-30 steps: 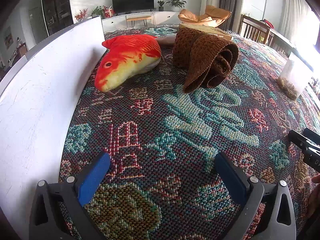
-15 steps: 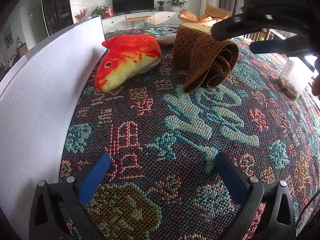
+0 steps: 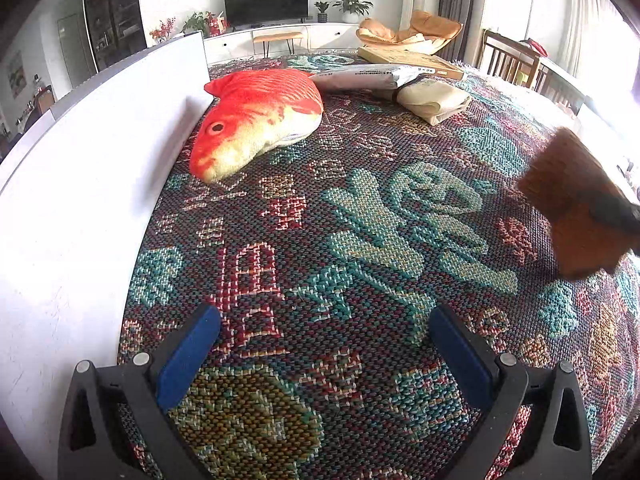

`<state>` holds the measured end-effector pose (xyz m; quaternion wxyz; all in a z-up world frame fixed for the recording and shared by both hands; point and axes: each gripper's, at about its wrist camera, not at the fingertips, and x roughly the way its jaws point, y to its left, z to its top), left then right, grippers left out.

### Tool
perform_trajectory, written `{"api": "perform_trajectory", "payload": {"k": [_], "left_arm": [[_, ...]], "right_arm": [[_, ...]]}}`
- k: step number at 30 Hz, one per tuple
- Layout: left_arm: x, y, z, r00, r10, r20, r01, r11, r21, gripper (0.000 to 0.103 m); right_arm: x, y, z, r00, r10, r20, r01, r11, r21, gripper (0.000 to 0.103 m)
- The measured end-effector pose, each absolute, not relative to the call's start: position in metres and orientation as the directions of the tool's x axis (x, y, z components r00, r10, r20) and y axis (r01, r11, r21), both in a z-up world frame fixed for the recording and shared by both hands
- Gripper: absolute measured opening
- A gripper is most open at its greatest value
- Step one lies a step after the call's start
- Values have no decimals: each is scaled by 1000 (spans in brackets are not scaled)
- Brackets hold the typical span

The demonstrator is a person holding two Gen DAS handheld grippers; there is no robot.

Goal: Organize soft objects
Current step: 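Reach the right gripper to the brown knit roll and close on it, then lift the brown knit roll with the right gripper while the left gripper reaches toward the red plush fish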

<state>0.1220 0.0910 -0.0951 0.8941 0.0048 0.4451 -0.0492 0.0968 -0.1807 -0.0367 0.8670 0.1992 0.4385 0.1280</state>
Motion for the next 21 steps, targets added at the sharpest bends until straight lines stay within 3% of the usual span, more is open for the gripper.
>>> {"api": "perform_trajectory", "payload": {"k": [3,9,11,12,14,15,21], "left_arm": [[122,91,-95,599,-84,-796,92,995,-35,103],[122,90,-95,599,-84,-796,92,995,-35,103],[122,90,-95,599,-84,-796,92,995,-36,103],[122,90,-95,599,-84,-796,92,995,-36,103],[122,90,-95,599,-84,-797,92,995,-36,103],[122,91,-95,599,-84,-797,92,995,-36,103],[122,91,-95,599,-84,-797,92,995,-36,103]], "right_arm": [[56,-251,-45,626,415,-660,66,816,575,40],[41,-352,-46,728,339,-596,188,737,650,41],[50,-377,-46,763,250,-595,234,752,616,44],[54,-387,-45,773,197,-603,266,762,590,55],[56,-400,-39,738,34,-674,391,792,468,66],[55,-405,-35,737,22,-675,398,793,461,71],[15,-401,0,741,-107,-663,422,842,336,76]]}}
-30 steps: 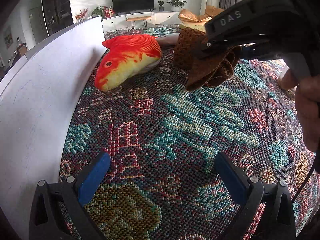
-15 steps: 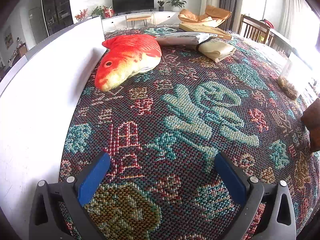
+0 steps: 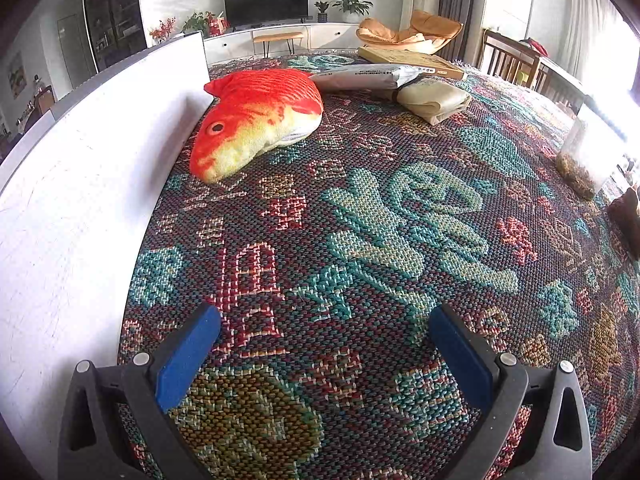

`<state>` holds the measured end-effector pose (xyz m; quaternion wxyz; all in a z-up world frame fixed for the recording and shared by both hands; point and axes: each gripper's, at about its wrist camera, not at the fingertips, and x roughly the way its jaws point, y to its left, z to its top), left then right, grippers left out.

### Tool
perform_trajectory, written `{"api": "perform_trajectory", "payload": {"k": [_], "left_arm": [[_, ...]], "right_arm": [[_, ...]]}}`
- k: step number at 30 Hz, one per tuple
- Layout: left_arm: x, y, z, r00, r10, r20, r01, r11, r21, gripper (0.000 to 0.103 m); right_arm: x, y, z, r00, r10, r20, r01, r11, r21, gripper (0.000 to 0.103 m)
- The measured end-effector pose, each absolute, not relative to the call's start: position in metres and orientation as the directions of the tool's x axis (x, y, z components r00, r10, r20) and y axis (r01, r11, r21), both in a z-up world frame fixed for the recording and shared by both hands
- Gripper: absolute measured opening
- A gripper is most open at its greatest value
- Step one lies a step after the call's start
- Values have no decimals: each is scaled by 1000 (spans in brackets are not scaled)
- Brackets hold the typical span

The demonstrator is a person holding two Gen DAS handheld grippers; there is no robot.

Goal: Organize soft objects
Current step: 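Lift the brown knit roll with the right gripper while the left gripper reaches toward the red plush fish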

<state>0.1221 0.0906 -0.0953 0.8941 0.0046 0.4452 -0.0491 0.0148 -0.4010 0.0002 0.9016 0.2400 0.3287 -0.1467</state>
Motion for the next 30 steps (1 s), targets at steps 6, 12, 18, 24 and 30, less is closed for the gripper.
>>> {"api": "perform_trajectory", "payload": {"k": [6,12,18,24,30], "left_arm": [[122,90,-95,599,-84,-797,92,995,-36,103],[122,89,-95,599,-84,-797,91,995,-36,103],[121,89,-95,598,-82,-797,91,995,-34,103],[136,85,-78,555,-68,-829,105,994,-11,103],[208,73,-22,650,80,-756,106,975,194,103]], "right_arm": [[9,-348,-38,531,-84,-843,386,910,152,78],[44,-330,-57,501,-231,-834,404,915,-11,78],[59,-343,-61,538,-325,-778,489,872,-27,83],[62,-344,-63,564,-325,-759,483,875,-15,84],[62,-342,-62,565,-328,-757,482,876,-20,84]]}}
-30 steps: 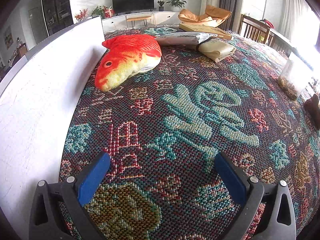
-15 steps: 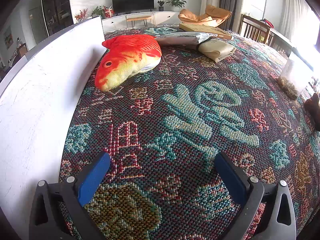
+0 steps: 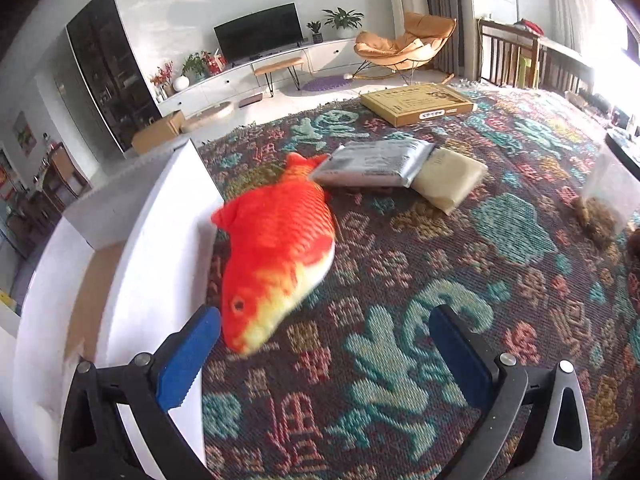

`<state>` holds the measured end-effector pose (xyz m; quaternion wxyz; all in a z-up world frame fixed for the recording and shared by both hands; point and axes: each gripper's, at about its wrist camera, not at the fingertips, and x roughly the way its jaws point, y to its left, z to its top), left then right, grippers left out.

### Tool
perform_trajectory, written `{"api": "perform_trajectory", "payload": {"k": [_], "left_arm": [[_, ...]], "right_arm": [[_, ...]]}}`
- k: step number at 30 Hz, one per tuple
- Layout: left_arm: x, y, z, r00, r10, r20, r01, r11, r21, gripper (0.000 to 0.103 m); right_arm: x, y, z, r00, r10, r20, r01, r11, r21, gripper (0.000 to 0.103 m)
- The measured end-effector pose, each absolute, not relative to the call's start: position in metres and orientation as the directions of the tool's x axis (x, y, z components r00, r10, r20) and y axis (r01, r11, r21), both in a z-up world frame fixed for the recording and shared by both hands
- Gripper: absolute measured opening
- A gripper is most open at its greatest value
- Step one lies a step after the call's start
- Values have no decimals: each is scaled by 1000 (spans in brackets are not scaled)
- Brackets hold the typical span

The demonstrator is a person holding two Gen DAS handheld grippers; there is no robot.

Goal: Organize soft objects
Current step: 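Lift the brown knit roll with the right gripper while the left gripper reaches toward the red plush fish, then grasp the red plush fish with the left gripper while the right gripper holds the knit roll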

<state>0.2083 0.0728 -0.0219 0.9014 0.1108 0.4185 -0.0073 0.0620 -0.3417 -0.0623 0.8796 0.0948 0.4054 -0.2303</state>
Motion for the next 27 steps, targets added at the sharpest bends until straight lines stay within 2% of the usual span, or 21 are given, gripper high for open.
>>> {"api": "perform_trajectory", "payload": {"k": [3,8,9,10,12,14,20,21,23,24,25,27], "left_arm": [[266,85,-37,562,170,-810,47,970,237,103],[310,107,-74,443,163,-882,-11,984,176,102],[312,111,-77,442,138,-886,-13,989,147,88],[309,114,-77,455,79,-887,-11,996,83,67],[299,120,-72,475,35,-879,-44,999,16,45],[279,117,-66,498,3,-867,-45,999,-22,39],[159,86,-58,502,-145,-853,29,988,-151,43],[142,78,-59,504,-165,-848,46,985,-164,48],[112,69,-62,520,-207,-829,71,977,-199,69],[103,66,-65,527,-221,-821,83,974,-209,82],[99,61,-67,536,-217,-816,96,976,-197,89],[99,51,-70,542,-164,-824,111,986,-123,90]], "right_arm": [[62,-340,-62,565,-329,-757,482,876,-20,84],[62,-340,-63,566,-329,-756,482,876,-20,84],[62,-340,-63,566,-329,-756,482,876,-20,84],[62,-340,-63,565,-329,-757,482,876,-20,84],[62,-340,-63,565,-329,-756,482,876,-21,84],[62,-340,-63,566,-328,-756,482,876,-20,84],[62,-340,-63,566,-328,-756,482,876,-20,84],[62,-340,-63,566,-328,-756,482,876,-20,84],[62,-340,-63,566,-328,-756,482,876,-19,84],[62,-340,-63,566,-328,-756,482,876,-20,84],[62,-340,-63,566,-329,-756,482,876,-21,84],[62,-341,-63,566,-328,-756,482,876,-19,84]]}}
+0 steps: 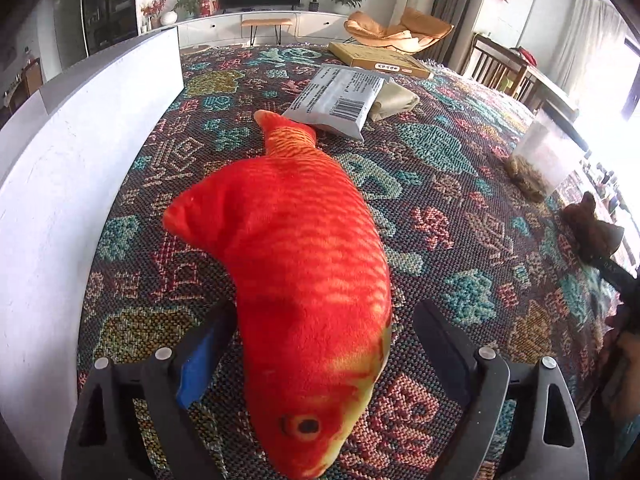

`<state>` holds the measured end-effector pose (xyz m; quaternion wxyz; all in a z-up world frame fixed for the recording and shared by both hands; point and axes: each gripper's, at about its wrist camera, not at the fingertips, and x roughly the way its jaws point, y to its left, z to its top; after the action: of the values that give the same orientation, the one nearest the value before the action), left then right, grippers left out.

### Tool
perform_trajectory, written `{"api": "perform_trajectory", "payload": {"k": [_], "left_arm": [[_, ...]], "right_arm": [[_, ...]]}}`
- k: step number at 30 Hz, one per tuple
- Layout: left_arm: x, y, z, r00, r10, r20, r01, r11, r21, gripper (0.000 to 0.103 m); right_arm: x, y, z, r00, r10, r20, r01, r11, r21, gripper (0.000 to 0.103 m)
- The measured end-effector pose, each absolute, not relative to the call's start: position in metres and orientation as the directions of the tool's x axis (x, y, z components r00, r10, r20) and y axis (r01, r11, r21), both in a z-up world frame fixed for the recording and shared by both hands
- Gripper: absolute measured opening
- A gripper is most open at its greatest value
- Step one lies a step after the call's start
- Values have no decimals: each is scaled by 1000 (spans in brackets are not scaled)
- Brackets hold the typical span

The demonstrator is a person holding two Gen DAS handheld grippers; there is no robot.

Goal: Organize soft objects
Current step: 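Grasp the red plush fish with the left gripper while the right gripper holds the knit roll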

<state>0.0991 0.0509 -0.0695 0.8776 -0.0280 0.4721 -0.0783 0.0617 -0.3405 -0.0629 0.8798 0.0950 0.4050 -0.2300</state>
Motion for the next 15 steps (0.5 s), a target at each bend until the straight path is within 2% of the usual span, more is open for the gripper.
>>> {"api": "perform_trajectory", "payload": {"k": [4,8,15], "left_arm": [[121,46,-81,525,-118,-843,111,991,-70,91],[124,45,-89,569,-77,-819,98,995,-25,103],[123,47,-92,595,-77,-800,90,996,-28,103]], "right_arm": [[62,-340,-63,566,-328,-756,482,876,-20,84],[62,-341,-63,566,-328,-756,482,876,-20,84],[62,-340,-63,566,-328,-756,482,876,-19,84]]}}
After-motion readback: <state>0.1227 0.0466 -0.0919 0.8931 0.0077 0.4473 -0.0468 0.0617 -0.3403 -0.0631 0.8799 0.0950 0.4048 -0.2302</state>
